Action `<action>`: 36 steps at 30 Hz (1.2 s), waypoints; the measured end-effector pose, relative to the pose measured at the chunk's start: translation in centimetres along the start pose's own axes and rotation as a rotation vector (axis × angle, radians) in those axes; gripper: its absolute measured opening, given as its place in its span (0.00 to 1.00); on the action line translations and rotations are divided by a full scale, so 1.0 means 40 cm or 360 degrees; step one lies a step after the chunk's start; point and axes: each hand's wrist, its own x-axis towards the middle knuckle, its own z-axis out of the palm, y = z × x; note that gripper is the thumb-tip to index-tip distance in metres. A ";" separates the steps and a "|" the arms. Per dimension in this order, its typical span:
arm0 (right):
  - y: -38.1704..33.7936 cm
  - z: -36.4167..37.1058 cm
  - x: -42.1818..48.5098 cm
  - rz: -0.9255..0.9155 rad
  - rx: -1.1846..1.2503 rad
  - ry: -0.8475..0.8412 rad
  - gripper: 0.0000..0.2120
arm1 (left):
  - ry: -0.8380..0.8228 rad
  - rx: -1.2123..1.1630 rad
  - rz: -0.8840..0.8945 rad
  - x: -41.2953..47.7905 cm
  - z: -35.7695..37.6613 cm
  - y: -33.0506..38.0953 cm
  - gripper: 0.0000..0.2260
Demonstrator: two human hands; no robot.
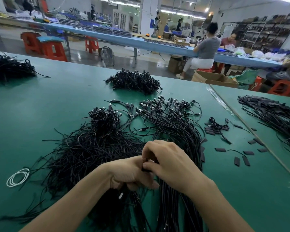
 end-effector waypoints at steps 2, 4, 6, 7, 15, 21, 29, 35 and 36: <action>-0.009 -0.005 -0.002 -0.0050 -0.0054 -0.0035 0.07 | -0.0006 -0.0003 -0.0034 0.004 0.001 -0.007 0.11; -0.011 -0.011 -0.004 -0.0044 -0.0059 -0.0078 0.07 | -0.0026 0.0005 -0.0061 0.002 -0.001 -0.011 0.13; -0.012 -0.013 -0.005 -0.0023 -0.0040 -0.0106 0.07 | -0.0020 0.0050 -0.0076 0.003 -0.001 -0.012 0.11; -0.014 -0.014 -0.005 -0.0007 -0.0024 -0.0114 0.08 | -0.0007 0.0074 -0.0087 0.005 0.000 -0.012 0.10; -0.019 -0.005 -0.005 0.0009 -0.0136 -0.0205 0.10 | 0.0098 0.0379 -0.0185 0.027 0.007 -0.026 0.12; -0.011 0.010 -0.002 -0.0003 -0.0175 -0.0099 0.11 | 0.0252 0.0124 -0.0075 0.036 0.011 -0.019 0.08; 0.023 0.043 0.011 0.0320 0.0208 0.0468 0.10 | 0.0474 -0.0874 0.0344 0.057 0.038 0.003 0.13; 0.046 0.036 0.022 0.0721 0.1368 0.0817 0.10 | 0.0732 -0.0652 0.0770 0.052 0.037 0.009 0.12; 0.050 0.033 0.021 0.0745 0.1567 0.0814 0.10 | 0.0864 -0.0446 0.0773 0.051 0.032 0.006 0.12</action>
